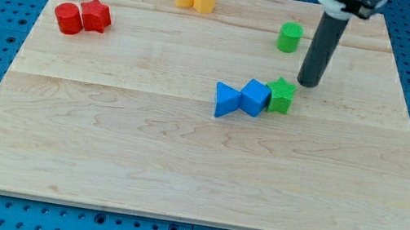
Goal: Push the green star into the green circle
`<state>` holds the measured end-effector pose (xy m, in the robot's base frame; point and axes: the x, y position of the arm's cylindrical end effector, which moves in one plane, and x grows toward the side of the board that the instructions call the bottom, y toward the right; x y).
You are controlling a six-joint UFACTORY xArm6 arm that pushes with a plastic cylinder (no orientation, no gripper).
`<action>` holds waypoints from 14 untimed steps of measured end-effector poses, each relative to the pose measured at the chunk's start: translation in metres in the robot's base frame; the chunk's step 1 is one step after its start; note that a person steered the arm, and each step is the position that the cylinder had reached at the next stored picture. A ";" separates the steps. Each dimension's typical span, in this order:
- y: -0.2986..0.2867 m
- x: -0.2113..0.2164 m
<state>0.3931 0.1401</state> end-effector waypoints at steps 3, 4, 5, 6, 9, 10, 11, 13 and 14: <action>0.009 0.054; -0.029 0.033; -0.037 -0.019; -0.046 -0.043; -0.113 0.012; -0.116 -0.010; -0.112 -0.002; -0.101 0.000; -0.089 -0.041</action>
<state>0.3520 0.0510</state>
